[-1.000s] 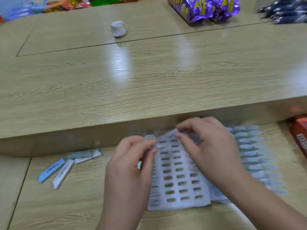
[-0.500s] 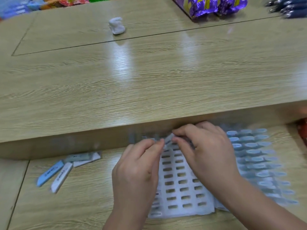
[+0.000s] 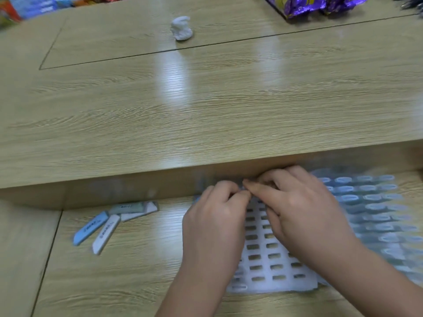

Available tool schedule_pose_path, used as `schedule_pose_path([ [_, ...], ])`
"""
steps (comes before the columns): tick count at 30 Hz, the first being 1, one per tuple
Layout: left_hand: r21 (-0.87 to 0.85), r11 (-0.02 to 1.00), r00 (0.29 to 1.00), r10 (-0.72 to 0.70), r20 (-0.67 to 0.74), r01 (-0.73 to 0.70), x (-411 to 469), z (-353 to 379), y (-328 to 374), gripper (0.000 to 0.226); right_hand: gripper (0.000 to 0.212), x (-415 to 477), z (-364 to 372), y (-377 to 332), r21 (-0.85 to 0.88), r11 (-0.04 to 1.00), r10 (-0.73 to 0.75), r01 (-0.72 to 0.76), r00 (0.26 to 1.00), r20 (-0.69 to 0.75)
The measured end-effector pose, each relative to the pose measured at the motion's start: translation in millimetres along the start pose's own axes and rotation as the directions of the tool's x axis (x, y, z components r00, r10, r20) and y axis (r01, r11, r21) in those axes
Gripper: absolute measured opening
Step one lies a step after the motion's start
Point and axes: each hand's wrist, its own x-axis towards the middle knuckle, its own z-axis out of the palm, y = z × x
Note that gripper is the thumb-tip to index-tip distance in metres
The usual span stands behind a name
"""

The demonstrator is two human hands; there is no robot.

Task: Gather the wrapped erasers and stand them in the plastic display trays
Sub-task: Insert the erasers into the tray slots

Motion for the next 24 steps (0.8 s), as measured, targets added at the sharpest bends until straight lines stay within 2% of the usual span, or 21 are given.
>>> schedule_pose_path([
  [4, -0.072, 0.997, 0.998, -0.024, -0.065, 0.019, -3.1, -0.1, -3.1, 0.015, 0.047, -1.7, 1.4, -5.7, 0.03, 0.998, 0.048, -0.049, 0.998, 0.026],
  [6, -0.007, 1.0, 0.999, 0.018, -0.037, -0.018, -2.6, -5.8, -2.6, 0.007, 0.048, -0.7, 1.1, -11.3, 0.06, 0.994, 0.093, -0.095, 0.995, 0.034],
  [9, 0.026, 0.998, 0.998, 0.056, -0.017, -0.055, -3.3, -17.6, -10.1, 0.012, 0.042, 7.1, -6.0, -30.8, 0.123, 0.983, 0.143, -0.137, 0.989, -0.042],
  [10, 0.0, 0.999, 0.998, 0.048, -0.029, -0.048, -6.9, -21.5, -19.0, 0.012, 0.038, 12.2, -9.6, -42.5, 0.161, 0.98, 0.132, -0.117, 0.987, -0.087],
  [12, -0.096, 0.994, 0.996, -0.065, -0.069, 0.058, -22.1, -30.9, -50.7, 0.019, 0.034, 24.3, -10.5, -75.3, 0.263, 0.963, 0.095, -0.061, 0.988, -0.118],
  [14, -0.14, 0.961, 0.957, -0.256, -0.137, 0.237, -44.4, -38.6, -93.8, 0.019, 0.031, 35.6, 2.1, -113.0, 0.284, 0.957, 0.072, -0.059, 0.997, -0.034],
  [15, -0.114, 0.934, 0.921, -0.353, -0.163, 0.338, -57.4, -42.5, -115.5, 0.015, 0.028, 40.5, 13.2, -130.9, 0.238, 0.967, 0.08, -0.092, 0.995, 0.061],
  [17, -0.041, 0.861, 0.844, -0.506, -0.178, 0.508, -79.5, -48.2, -152.0, 0.017, 0.025, 49.7, 41.9, -162.2, 0.087, 0.985, 0.115, -0.146, 0.95, 0.291],
  [19, -0.002, 0.806, 0.798, -0.586, -0.141, 0.592, -96.0, -48.4, -176.7, 0.025, 0.028, 56.0, 68.5, -181.5, -0.001, 0.983, 0.168, -0.185, 0.889, 0.426],
  [20, 0.012, 0.791, 0.787, -0.607, -0.114, 0.612, -101.8, -47.3, -184.5, 0.028, 0.031, 59.0, 77.2, -187.4, -0.035, 0.977, 0.203, -0.209, 0.872, 0.446],
  [24, 0.021, 0.786, 0.785, -0.616, -0.058, 0.618, -113.2, -37.3, -193.7, 0.026, 0.032, 59.7, 94.2, -194.2, -0.119, 0.96, 0.28, -0.253, 0.88, 0.384],
])
